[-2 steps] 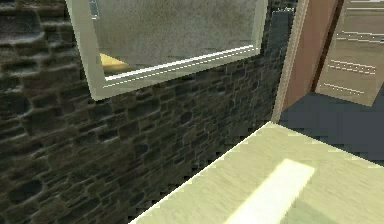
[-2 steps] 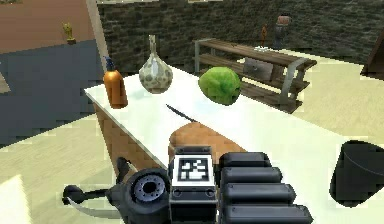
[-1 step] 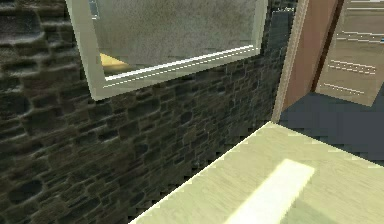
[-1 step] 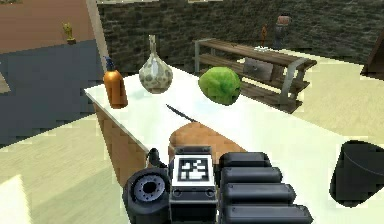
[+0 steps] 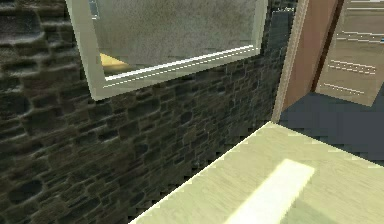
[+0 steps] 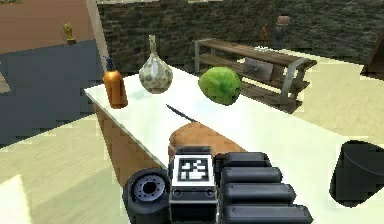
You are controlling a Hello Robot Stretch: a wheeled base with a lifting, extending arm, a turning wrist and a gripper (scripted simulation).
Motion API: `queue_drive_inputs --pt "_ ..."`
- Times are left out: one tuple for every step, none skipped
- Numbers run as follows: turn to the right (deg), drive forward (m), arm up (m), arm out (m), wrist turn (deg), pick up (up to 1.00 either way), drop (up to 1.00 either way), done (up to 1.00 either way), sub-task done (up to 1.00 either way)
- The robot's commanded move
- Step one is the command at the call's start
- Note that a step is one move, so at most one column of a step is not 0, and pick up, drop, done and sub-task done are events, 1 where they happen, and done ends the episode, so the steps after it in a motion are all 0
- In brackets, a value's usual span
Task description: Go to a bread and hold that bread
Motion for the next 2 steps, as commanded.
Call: queue_drive_inputs --pt "0.0 0.0 -0.08 0.0 0.0 0.0 0.0 0.0 0.0" --pt "0.0 0.0 0.0 0.0 0.0 1.0 0.0 0.0 0.0"
